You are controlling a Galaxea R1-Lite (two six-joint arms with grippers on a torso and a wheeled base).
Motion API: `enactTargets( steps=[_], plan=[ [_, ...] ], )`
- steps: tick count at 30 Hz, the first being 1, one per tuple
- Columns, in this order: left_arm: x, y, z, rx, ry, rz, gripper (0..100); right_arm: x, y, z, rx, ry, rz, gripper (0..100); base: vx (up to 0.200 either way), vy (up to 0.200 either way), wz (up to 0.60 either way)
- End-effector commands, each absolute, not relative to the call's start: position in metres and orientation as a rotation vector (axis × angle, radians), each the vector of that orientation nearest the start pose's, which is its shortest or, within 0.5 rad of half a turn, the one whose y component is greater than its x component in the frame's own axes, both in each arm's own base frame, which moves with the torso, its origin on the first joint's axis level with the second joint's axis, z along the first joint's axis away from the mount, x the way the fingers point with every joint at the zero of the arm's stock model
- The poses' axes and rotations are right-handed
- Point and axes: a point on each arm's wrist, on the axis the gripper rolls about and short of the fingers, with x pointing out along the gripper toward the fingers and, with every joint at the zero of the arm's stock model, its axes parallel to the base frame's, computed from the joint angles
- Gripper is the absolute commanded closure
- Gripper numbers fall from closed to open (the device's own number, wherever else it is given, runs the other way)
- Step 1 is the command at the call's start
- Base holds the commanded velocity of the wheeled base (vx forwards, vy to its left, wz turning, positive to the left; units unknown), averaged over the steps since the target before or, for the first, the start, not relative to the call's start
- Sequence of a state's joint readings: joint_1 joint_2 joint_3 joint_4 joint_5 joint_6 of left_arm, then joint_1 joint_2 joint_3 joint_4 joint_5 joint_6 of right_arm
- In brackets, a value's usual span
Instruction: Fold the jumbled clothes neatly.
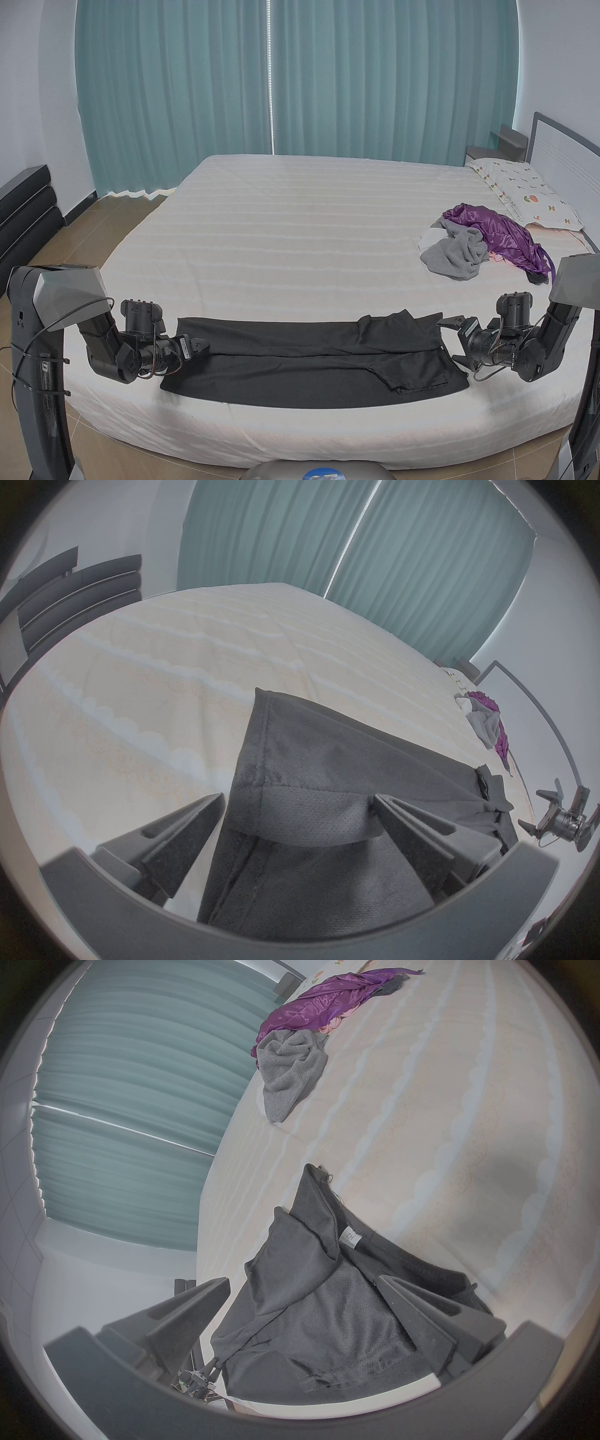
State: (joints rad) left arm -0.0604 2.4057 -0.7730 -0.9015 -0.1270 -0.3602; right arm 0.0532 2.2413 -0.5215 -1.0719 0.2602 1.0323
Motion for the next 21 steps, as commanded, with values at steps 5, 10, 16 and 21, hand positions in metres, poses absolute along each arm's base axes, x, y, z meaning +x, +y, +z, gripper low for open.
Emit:
enactTargets(
  steps=[5,10,16,21],
  plan=[
    [0.3604,-0.0255,-0.0524,-0.34,0.774,-0.053,0,0.3151,0.0227,-0.0109,1.053,0.751,-0.06,0,0.0,0.0,0.0],
    [0.3606,-0.0278,-0.0528,-0.32,0.771,-0.04,100,0.3151,0.0227,-0.0109,1.053,0.751,-0.06,0,0.0,0.0,0.0],
    [0.3614,-0.0289,-0.0517,-0.326,0.765,-0.038,100,0.3151,0.0227,-0.0109,1.053,0.751,-0.06,0,0.0,0.0,0.0],
    [0.3631,-0.0284,-0.0485,-0.333,0.749,-0.038,100,0.3151,0.0227,-0.0109,1.053,0.751,-0.06,0,0.0,0.0,0.0]
  ],
)
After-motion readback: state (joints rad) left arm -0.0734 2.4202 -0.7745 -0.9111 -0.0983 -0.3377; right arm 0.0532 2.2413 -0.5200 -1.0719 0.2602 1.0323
